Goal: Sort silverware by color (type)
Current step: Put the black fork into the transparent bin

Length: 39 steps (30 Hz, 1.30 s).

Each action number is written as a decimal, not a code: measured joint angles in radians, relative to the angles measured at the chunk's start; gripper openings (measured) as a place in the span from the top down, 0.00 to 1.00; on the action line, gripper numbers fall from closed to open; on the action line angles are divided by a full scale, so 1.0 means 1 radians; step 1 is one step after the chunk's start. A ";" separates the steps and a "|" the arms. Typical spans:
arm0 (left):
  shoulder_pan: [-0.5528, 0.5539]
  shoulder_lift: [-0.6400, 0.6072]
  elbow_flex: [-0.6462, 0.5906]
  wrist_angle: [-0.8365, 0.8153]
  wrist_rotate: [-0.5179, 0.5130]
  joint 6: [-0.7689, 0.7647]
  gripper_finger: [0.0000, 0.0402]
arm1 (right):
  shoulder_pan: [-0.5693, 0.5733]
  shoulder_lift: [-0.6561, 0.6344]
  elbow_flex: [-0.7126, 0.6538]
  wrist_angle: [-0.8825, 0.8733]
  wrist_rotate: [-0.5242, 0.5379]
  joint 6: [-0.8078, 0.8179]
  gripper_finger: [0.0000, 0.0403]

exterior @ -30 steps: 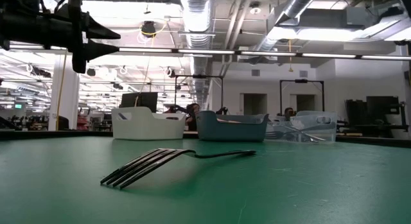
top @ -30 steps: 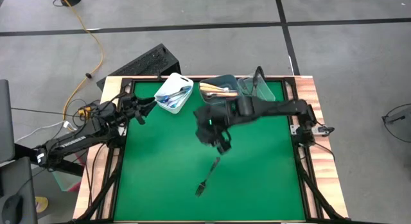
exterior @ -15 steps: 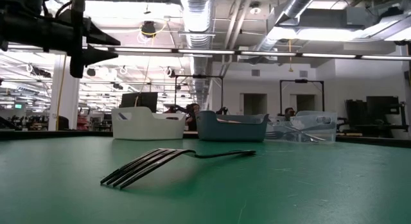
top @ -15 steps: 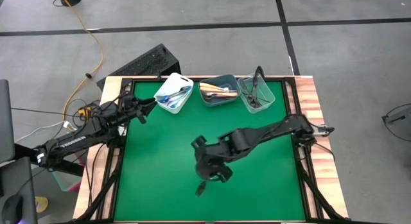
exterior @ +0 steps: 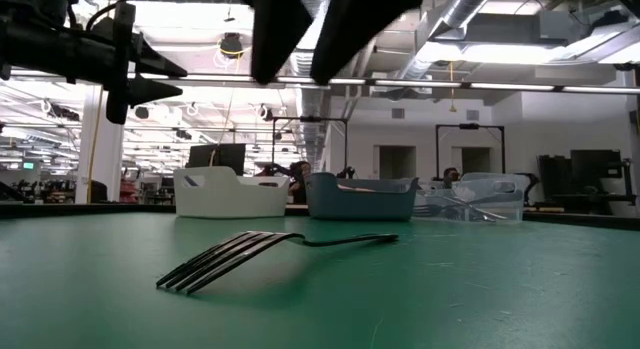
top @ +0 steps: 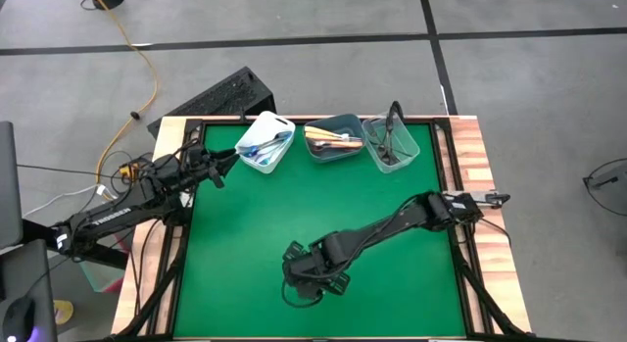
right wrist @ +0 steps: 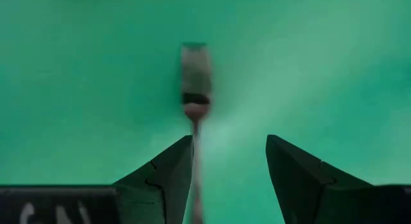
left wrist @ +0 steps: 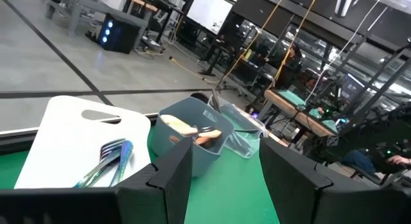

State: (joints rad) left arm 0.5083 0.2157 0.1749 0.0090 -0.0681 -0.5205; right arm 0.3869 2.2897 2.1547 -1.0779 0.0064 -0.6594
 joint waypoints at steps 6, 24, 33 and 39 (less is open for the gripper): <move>0.000 0.000 0.000 -0.004 0.000 0.001 0.59 | 0.002 0.064 -0.001 -0.012 -0.035 0.017 0.49; 0.000 0.000 0.000 -0.022 0.000 0.041 0.59 | -0.022 0.139 -0.021 0.058 -0.091 0.086 0.59; 0.000 0.000 0.000 -0.021 0.000 0.042 0.59 | -0.030 0.138 -0.085 0.099 -0.118 0.112 0.70; 0.000 0.000 0.000 -0.021 0.000 0.042 0.59 | -0.030 0.131 -0.118 0.106 -0.114 0.113 0.71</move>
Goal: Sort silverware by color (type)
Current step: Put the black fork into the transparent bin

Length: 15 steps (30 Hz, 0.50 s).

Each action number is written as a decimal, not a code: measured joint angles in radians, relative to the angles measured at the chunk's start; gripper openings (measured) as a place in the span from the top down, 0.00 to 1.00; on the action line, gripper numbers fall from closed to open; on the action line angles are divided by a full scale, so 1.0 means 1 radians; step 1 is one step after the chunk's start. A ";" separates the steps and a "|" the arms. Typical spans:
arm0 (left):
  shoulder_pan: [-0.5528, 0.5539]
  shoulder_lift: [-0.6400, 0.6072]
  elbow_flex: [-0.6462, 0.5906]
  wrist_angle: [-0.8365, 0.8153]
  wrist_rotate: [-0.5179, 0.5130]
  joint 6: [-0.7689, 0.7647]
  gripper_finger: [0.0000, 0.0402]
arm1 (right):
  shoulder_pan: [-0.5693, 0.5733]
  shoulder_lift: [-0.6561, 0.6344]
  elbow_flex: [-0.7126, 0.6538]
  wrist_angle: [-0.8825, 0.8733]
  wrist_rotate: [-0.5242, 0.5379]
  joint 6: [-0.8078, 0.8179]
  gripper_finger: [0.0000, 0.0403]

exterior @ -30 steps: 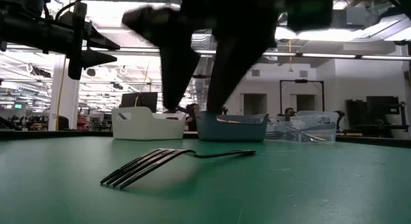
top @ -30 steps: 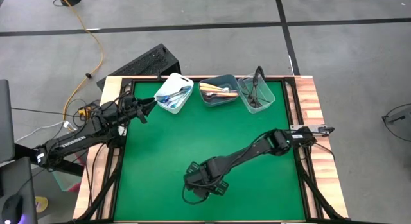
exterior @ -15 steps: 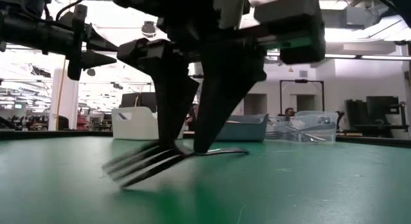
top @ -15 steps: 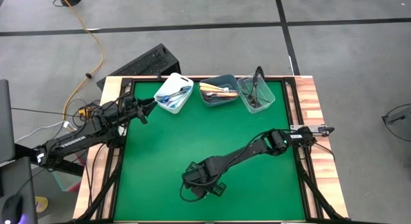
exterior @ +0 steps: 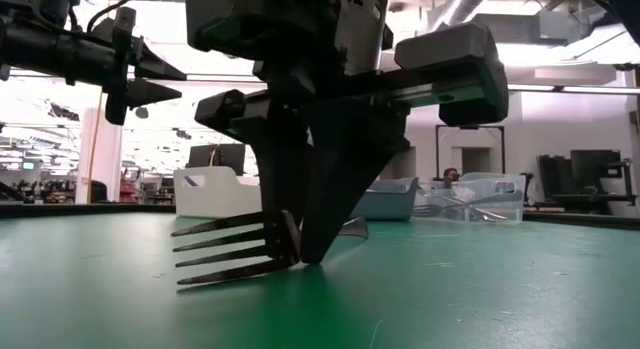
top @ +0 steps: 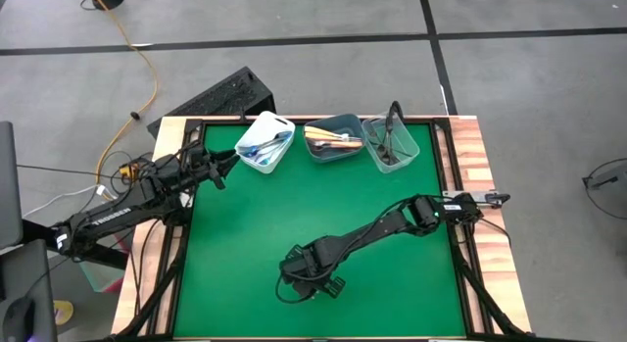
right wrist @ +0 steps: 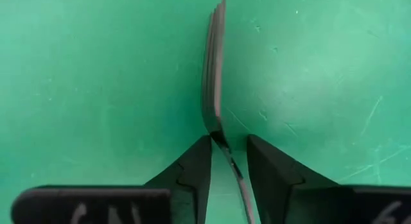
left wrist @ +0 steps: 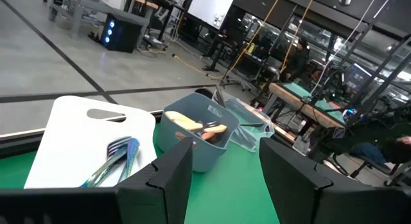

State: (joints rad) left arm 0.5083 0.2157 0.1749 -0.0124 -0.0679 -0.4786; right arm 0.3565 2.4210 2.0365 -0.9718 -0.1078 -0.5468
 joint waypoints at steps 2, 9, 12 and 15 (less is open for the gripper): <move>0.000 0.000 0.000 0.000 0.000 0.000 0.59 | 0.001 0.000 0.000 0.001 0.001 0.000 0.74; 0.000 0.000 0.000 0.000 -0.004 0.000 0.59 | 0.000 0.001 -0.001 0.000 0.004 0.013 0.95; 0.000 0.000 0.000 0.000 -0.004 0.000 0.59 | 0.001 0.001 -0.001 0.000 0.004 0.044 0.98; 0.000 0.000 0.000 0.000 -0.004 -0.001 0.59 | -0.001 0.004 0.017 -0.014 0.003 0.094 0.98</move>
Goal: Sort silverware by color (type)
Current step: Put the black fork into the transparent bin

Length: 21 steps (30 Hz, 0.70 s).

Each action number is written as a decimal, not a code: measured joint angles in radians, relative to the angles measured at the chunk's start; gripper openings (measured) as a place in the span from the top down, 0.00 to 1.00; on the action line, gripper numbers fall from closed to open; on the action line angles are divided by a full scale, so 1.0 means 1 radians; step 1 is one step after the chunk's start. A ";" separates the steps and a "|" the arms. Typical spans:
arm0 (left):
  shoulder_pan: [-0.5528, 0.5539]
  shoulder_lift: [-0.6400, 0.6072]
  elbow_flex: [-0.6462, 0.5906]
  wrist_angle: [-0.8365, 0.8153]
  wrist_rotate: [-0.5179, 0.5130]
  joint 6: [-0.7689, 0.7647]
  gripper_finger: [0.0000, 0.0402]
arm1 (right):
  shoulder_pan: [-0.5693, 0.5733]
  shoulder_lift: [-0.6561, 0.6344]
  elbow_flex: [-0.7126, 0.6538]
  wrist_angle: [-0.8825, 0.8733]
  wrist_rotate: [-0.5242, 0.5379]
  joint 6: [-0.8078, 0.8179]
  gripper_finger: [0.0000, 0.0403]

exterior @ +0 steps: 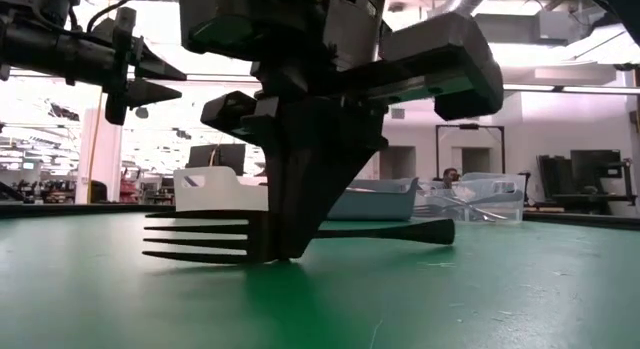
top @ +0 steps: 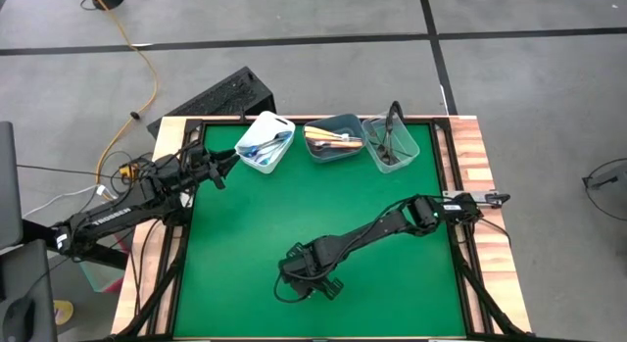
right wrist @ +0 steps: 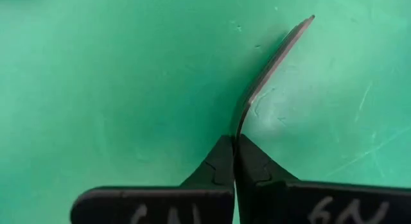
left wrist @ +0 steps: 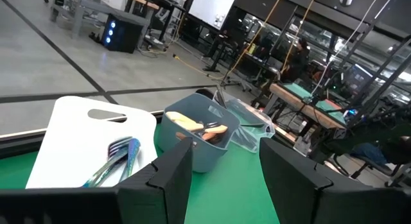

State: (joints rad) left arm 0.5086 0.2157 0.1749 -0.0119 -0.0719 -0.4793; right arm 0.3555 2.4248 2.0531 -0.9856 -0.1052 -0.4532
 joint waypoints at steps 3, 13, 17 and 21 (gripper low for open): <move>0.000 0.000 0.000 0.002 0.000 -0.009 0.59 | -0.006 0.006 0.036 -0.027 -0.015 0.070 0.98; 0.000 0.000 0.000 0.007 0.016 -0.051 0.59 | -0.084 -0.097 0.171 -0.117 0.048 0.245 0.99; 0.000 -0.002 0.000 0.002 0.025 -0.070 0.59 | -0.128 -0.168 0.213 -0.142 0.128 0.295 0.99; -0.001 -0.002 0.000 0.000 0.034 -0.083 0.59 | -0.178 -0.280 0.221 -0.149 0.238 0.343 0.99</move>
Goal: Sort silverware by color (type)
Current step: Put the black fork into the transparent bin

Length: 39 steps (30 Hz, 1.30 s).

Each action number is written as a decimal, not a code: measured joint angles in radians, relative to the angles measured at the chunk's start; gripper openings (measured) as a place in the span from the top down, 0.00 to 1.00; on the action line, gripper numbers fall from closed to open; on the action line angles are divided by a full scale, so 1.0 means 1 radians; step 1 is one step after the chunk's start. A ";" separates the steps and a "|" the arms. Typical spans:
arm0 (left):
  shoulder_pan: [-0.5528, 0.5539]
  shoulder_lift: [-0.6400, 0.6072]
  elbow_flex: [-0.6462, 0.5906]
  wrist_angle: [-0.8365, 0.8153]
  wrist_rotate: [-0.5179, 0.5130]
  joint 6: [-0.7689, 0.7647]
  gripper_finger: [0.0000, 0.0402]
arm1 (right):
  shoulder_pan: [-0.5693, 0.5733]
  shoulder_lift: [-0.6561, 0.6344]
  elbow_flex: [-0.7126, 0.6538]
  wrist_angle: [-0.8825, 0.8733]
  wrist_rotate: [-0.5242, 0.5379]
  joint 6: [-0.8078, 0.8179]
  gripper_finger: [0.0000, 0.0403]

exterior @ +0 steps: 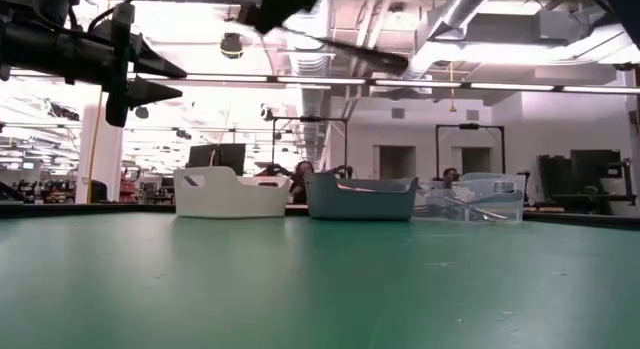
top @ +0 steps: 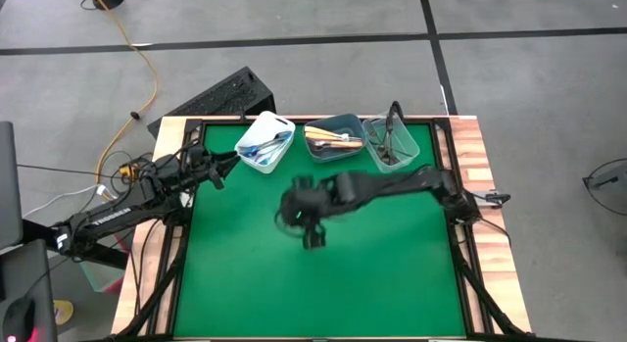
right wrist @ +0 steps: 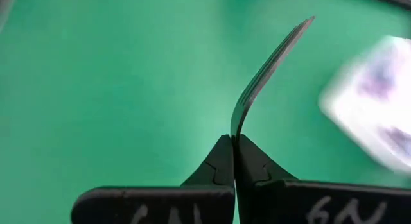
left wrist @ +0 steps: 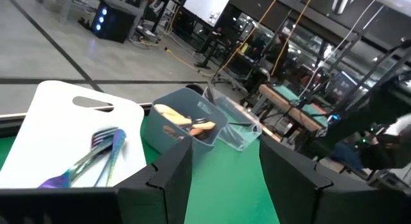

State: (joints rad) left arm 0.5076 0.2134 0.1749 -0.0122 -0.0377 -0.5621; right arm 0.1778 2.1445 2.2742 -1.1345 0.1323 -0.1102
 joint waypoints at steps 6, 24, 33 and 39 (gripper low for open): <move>0.000 0.000 0.000 0.000 0.002 0.000 0.59 | -0.075 -0.132 -0.003 -0.044 0.224 0.062 0.99; -0.003 -0.005 0.000 0.004 -0.066 -0.009 0.59 | -0.415 -0.549 -0.221 -0.144 0.392 0.013 0.99; -0.002 -0.004 0.000 0.004 -0.135 -0.011 0.59 | -0.570 -0.908 -0.888 0.403 0.384 -0.098 0.99; -0.002 -0.005 0.000 0.003 -0.189 -0.011 0.59 | -0.675 -0.952 -1.214 0.694 0.333 -0.123 0.99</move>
State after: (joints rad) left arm 0.5053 0.2089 0.1749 -0.0092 -0.2267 -0.5730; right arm -0.4976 1.1929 1.0604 -0.4406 0.4656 -0.2330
